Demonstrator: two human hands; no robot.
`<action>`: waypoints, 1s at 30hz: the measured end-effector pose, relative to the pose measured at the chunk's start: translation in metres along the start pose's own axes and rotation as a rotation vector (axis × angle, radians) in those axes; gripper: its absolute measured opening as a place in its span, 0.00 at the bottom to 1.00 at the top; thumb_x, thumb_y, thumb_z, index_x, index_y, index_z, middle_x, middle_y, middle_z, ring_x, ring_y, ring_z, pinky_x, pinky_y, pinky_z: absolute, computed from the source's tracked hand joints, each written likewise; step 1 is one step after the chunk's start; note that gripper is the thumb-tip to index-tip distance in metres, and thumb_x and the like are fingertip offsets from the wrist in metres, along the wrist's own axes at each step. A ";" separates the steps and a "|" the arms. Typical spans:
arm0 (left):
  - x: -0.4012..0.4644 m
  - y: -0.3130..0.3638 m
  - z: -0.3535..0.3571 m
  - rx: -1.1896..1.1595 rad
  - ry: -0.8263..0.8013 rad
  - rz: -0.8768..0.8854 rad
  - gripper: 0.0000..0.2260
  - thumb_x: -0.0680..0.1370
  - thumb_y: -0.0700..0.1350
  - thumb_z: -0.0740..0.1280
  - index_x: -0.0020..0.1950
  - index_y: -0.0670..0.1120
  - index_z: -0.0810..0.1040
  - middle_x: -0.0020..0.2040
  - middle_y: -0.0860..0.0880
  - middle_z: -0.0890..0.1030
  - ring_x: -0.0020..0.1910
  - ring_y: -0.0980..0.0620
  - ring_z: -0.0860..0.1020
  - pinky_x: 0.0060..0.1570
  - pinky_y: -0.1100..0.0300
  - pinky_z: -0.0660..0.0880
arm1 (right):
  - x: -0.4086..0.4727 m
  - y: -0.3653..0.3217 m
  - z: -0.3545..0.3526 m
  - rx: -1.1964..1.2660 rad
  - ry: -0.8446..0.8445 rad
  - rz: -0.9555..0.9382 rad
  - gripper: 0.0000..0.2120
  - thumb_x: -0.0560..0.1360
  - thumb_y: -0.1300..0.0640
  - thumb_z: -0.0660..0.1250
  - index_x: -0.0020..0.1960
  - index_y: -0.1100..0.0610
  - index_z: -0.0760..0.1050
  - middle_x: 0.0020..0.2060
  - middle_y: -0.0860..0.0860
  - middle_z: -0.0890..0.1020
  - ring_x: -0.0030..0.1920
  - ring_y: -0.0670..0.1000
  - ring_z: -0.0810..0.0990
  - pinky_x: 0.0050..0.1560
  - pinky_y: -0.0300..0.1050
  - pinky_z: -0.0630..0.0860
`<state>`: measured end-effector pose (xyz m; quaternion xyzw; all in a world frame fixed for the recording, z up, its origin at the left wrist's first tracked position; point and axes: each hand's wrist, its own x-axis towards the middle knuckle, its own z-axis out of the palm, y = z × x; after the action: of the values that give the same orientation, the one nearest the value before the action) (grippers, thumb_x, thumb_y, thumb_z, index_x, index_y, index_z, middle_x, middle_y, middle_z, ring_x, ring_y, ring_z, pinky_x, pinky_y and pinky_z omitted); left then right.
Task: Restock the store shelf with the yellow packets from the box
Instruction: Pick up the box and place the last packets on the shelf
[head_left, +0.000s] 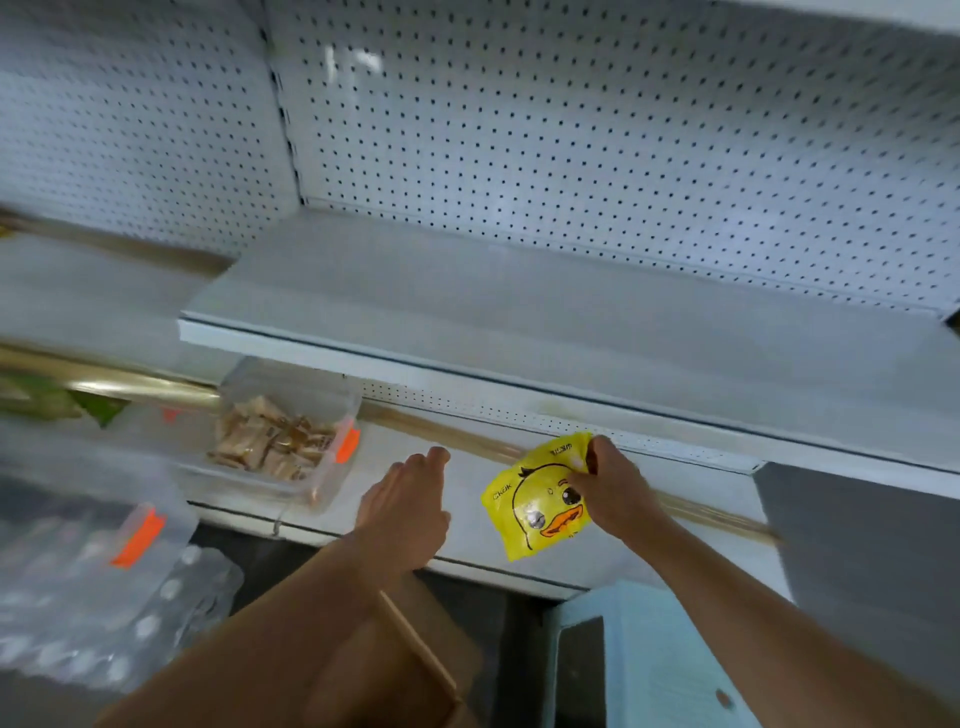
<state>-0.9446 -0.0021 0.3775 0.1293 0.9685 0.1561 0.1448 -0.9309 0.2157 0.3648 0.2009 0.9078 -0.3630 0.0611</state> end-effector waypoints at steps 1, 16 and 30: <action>-0.009 0.009 -0.020 0.017 0.010 0.018 0.25 0.77 0.46 0.65 0.71 0.50 0.58 0.66 0.49 0.70 0.65 0.47 0.69 0.61 0.52 0.70 | -0.013 -0.012 -0.017 0.003 0.016 -0.014 0.12 0.73 0.64 0.61 0.37 0.54 0.60 0.31 0.48 0.70 0.32 0.48 0.68 0.30 0.42 0.61; -0.083 0.176 -0.215 0.215 0.158 0.337 0.25 0.77 0.46 0.63 0.72 0.49 0.59 0.68 0.48 0.70 0.66 0.47 0.69 0.61 0.53 0.67 | -0.128 -0.080 -0.257 0.224 0.315 -0.094 0.07 0.77 0.62 0.58 0.53 0.64 0.67 0.47 0.58 0.77 0.48 0.58 0.76 0.49 0.51 0.73; -0.052 0.360 -0.278 0.251 0.394 0.478 0.25 0.78 0.47 0.63 0.73 0.49 0.59 0.69 0.48 0.69 0.67 0.47 0.68 0.63 0.53 0.67 | -0.088 -0.038 -0.480 0.365 0.718 -0.177 0.07 0.77 0.62 0.60 0.48 0.67 0.67 0.40 0.58 0.71 0.41 0.54 0.69 0.40 0.46 0.64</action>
<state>-0.9121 0.2397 0.7653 0.3371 0.9317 0.0873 -0.1029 -0.8496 0.4909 0.7617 0.2436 0.8060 -0.4286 -0.3277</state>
